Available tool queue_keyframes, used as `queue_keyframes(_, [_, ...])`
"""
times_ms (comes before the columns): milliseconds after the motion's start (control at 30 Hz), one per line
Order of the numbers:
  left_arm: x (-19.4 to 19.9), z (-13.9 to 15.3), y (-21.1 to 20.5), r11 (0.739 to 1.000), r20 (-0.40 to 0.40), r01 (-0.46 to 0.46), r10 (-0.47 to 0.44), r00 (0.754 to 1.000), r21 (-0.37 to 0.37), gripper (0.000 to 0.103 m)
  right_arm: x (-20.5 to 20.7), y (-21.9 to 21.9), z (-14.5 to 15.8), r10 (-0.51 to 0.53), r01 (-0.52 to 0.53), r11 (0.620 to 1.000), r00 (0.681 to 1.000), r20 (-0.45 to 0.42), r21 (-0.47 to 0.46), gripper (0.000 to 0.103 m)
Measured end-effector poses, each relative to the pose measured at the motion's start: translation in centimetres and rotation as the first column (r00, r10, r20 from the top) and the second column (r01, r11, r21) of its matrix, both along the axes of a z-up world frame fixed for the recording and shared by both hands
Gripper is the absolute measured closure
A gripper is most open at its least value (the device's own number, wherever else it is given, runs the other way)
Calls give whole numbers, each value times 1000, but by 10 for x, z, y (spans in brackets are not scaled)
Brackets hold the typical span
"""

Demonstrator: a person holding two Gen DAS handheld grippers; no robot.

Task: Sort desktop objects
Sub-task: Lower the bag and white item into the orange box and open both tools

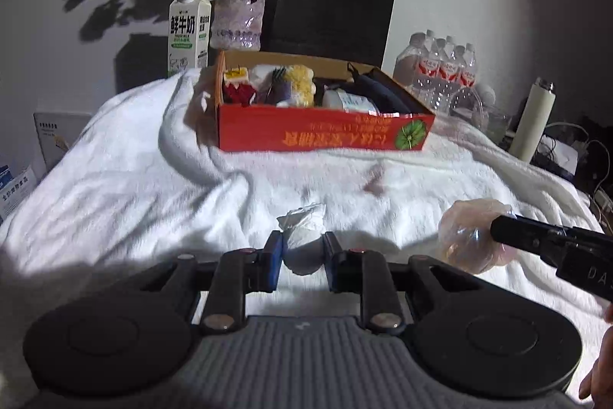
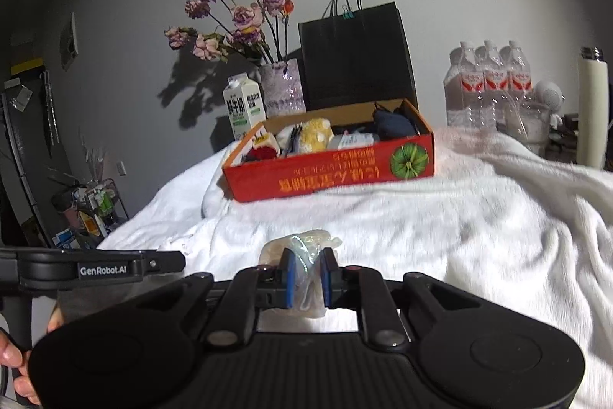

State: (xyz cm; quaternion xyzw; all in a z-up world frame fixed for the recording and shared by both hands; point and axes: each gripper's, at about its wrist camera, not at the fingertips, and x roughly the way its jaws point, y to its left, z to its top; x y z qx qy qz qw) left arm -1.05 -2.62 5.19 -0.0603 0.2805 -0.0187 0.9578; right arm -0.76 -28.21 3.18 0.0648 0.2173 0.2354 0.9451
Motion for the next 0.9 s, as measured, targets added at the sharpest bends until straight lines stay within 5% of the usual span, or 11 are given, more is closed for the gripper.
queue_keyframes(167, [61,29,15,999,32,46,-45,998,-12,80,53,5,33,18,-17,1000,998,59,-9,91])
queue_keyframes(400, [191,52,41,978,-57,93,-105,993,-187,80,179,22,81,32,-33,999,998,60,22,91])
queue_keyframes(600, [266,38,11,995,-85,104,-104,991,-9,79,307,64,83,1,0,1000,999,-45,8,90])
queue_keyframes(700, [291,34,9,993,-97,118,-117,988,12,58,356,84,70,-24,23,1000,995,-95,-10,89])
queue_keyframes(733, [296,34,10,994,-88,106,-105,991,16,41,367,90,65,-35,32,999,994,-104,-26,82])
queue_keyframes(800, [302,39,15,997,-80,75,-72,994,34,38,384,102,60,-79,69,994,991,-107,-89,66])
queue_keyframes(833, [303,42,19,998,-80,57,-54,995,37,37,390,105,59,-100,88,990,989,-110,-110,40])
queue_keyframes(867, [303,45,22,999,-77,39,-37,996,33,33,393,105,59,-116,103,988,987,-109,-117,27])
queue_keyframes(900, [302,48,27,999,-74,29,-27,997,28,31,391,103,60,-127,117,987,987,-93,-108,26])
